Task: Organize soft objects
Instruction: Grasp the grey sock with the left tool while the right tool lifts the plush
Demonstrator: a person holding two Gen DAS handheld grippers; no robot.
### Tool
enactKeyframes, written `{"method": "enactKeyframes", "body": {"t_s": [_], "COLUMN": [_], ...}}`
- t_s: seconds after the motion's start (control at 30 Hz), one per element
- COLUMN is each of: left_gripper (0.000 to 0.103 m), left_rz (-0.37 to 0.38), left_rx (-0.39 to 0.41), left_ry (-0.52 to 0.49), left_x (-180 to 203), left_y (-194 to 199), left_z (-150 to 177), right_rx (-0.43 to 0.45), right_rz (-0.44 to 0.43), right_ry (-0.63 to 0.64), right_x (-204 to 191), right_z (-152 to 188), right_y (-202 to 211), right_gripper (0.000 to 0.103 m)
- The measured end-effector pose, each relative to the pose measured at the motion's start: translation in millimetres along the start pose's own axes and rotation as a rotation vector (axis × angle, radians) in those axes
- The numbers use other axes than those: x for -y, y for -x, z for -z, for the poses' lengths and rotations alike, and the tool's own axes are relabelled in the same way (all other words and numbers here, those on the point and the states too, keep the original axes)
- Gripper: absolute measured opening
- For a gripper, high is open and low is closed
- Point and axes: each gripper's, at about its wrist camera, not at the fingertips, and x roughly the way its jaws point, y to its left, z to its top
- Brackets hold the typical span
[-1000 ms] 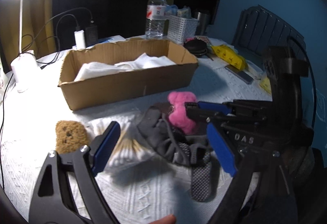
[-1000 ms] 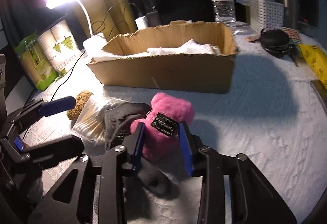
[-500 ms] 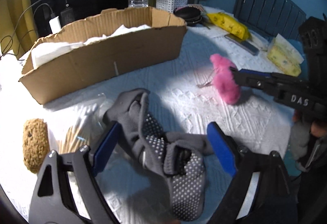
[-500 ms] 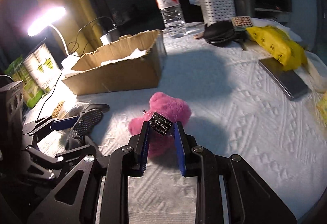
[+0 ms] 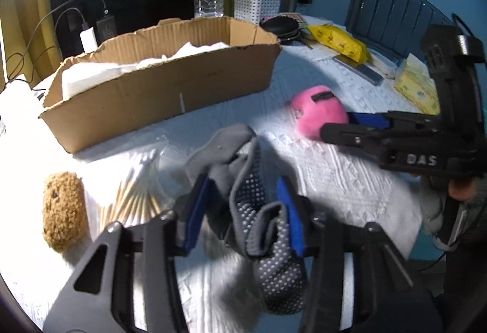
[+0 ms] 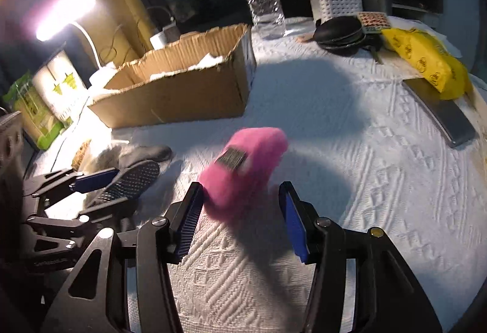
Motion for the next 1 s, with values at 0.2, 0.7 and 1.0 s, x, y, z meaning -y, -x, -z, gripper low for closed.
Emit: {"method": "enactKeyframes", "body": {"t_s": [0.2, 0.7, 1.0], "left_gripper": [0.028, 0.071, 0.038], "left_rz": [0.048, 0.036, 0.08], "left_rx": [0.034, -0.071, -0.061], "left_ry": [0.013, -0.016, -0.047], "left_x": [-6, -6, 0], "left_y": [16, -3, -4], "left_z": [5, 9, 10], "right_rx": [0.004, 0.014, -0.014], "right_rz": [-0.014, 0.049, 0.033], "right_ry": [0.026, 0.038, -0.011], "right_x": [-13, -27, -22], "right_z": [1, -8, -13], "right_y": [0, 7, -11], "right_gripper": [0.033, 0.025, 0.057]}}
